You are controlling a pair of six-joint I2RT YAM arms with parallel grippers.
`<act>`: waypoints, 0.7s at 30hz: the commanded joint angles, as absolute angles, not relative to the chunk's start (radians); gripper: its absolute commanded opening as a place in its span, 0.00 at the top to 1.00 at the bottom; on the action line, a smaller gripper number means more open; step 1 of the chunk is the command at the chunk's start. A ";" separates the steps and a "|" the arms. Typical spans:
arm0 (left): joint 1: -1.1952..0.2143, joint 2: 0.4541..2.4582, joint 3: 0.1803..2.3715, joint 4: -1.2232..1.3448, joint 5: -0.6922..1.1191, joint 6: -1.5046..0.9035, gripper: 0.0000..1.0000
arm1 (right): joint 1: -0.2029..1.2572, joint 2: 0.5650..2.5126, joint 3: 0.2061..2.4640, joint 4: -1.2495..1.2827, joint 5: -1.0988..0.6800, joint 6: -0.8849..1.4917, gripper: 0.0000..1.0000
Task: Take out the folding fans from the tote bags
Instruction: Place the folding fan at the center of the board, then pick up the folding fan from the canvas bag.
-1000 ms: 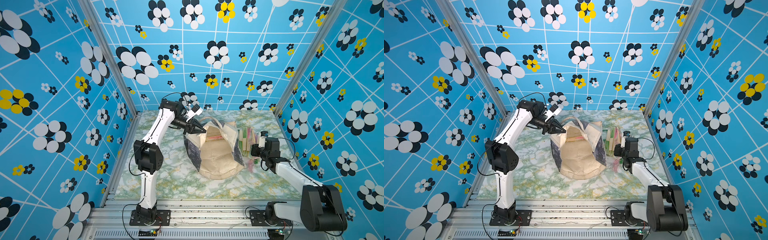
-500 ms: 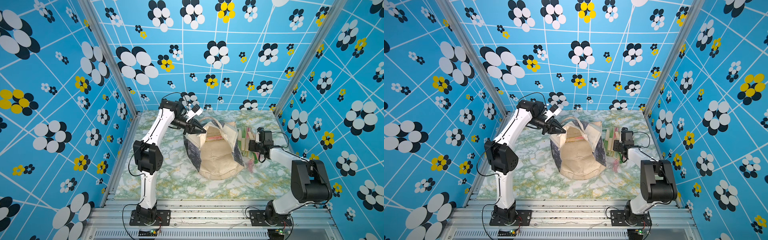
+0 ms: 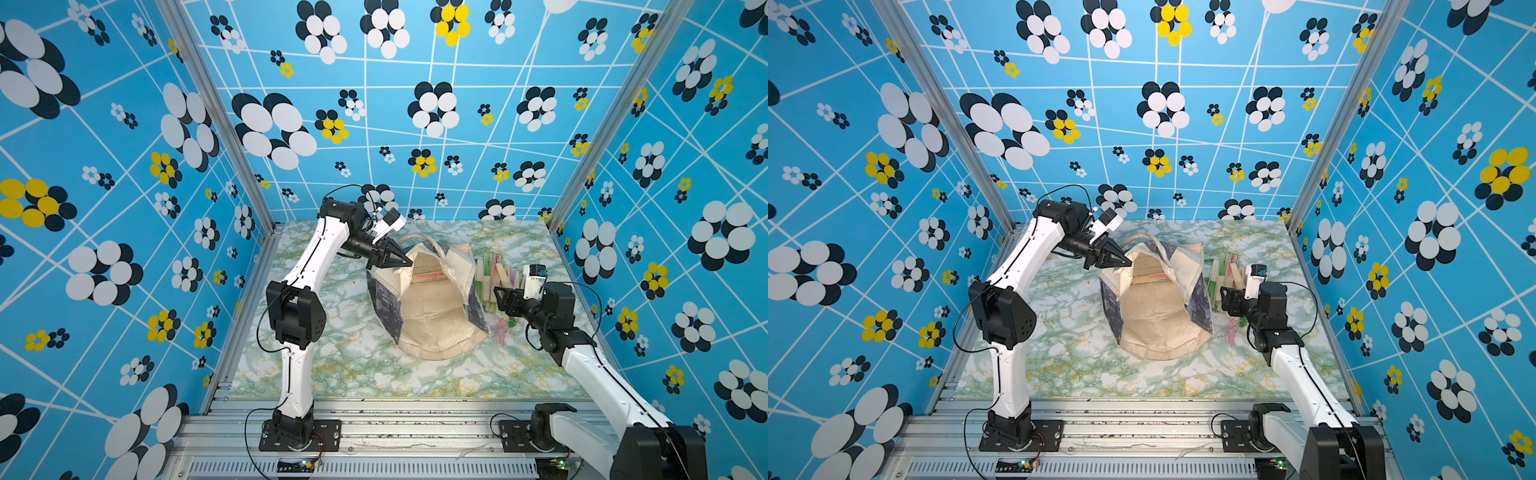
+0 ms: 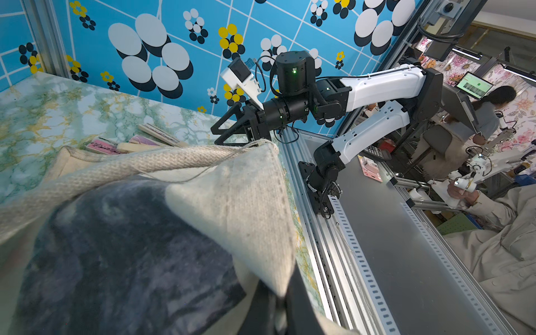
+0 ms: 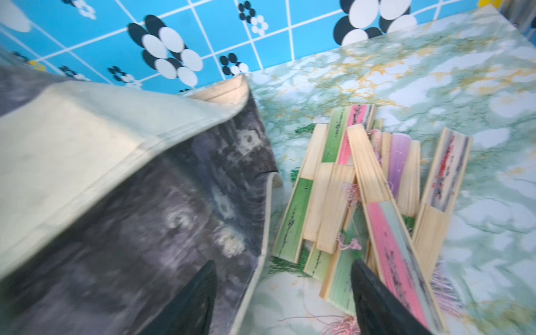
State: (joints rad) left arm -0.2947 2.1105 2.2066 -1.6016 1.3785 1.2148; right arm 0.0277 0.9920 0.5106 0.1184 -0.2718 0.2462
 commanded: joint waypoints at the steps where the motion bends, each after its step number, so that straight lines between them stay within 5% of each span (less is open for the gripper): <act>1: -0.295 2.068 2.220 -1.802 1.415 1.220 1.00 | 0.048 0.920 0.459 0.247 -0.485 0.325 0.19; 12: -0.295 2.083 2.235 -1.802 1.414 1.210 1.00 | 0.493 0.711 0.435 0.316 -0.279 0.218 0.22; 21: -0.294 2.097 2.249 -1.802 1.415 1.198 1.00 | 0.759 0.918 0.596 0.207 -0.090 -0.010 0.23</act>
